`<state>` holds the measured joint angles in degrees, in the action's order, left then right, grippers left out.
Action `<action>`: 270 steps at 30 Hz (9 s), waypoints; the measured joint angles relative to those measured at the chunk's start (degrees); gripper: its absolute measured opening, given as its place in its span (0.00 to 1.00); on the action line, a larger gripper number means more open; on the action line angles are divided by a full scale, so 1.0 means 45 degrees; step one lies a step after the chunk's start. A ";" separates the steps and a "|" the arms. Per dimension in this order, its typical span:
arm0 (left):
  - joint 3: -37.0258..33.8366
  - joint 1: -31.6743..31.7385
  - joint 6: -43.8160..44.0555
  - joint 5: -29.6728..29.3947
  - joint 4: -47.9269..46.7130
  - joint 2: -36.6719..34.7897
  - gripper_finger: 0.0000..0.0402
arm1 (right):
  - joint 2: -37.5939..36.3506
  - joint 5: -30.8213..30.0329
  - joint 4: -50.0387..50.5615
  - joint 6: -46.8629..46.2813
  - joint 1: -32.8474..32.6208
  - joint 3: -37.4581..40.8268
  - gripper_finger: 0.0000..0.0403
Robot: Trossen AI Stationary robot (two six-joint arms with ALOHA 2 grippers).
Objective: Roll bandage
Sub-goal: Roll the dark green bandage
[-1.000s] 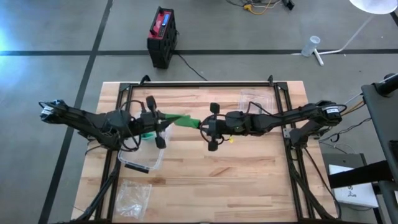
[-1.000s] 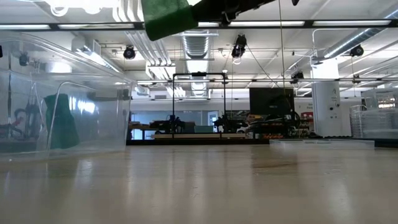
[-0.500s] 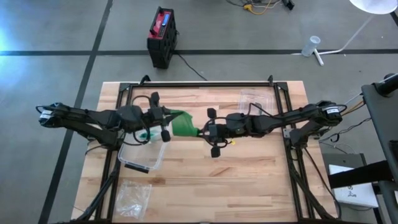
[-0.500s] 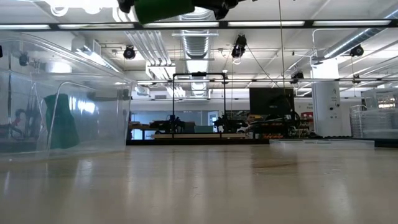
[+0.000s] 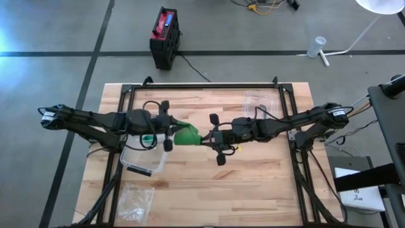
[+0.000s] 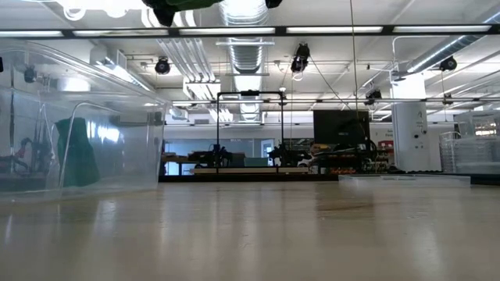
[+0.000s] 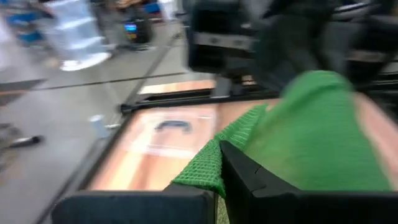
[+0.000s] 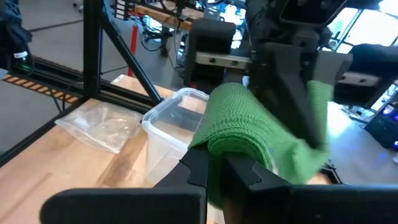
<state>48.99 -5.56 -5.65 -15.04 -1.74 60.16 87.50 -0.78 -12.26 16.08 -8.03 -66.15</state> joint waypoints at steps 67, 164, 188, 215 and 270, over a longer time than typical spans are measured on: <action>0.2487 -0.0882 -0.0701 0.1190 -0.3871 0.0918 0.53 | -0.0280 -0.1490 0.0255 -0.1188 0.0121 -0.0461 0.02; -0.3022 -0.0256 -0.2719 0.1914 0.8644 0.0324 0.33 | -0.1217 -0.2729 -0.0177 -0.0677 -0.0903 -0.0491 0.02; -0.3622 0.0192 -0.2251 0.1567 1.0108 0.0772 0.00 | -0.1174 -0.1779 -0.0665 -0.1322 -0.0878 -0.0543 0.02; -0.4494 0.0282 -0.2474 0.0998 0.7644 -0.1035 0.06 | -0.1183 -0.1813 -0.0703 -0.1135 -0.0573 -0.0661 0.02; 0.3410 0.0841 -0.1638 0.3841 -0.2837 0.1954 0.62 | -0.0727 -0.3008 0.1337 1.0363 -0.0466 -0.0661 0.02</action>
<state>64.34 -1.78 -13.02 2.25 -14.50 68.95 84.23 -14.32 -6.25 62.72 -10.13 -69.12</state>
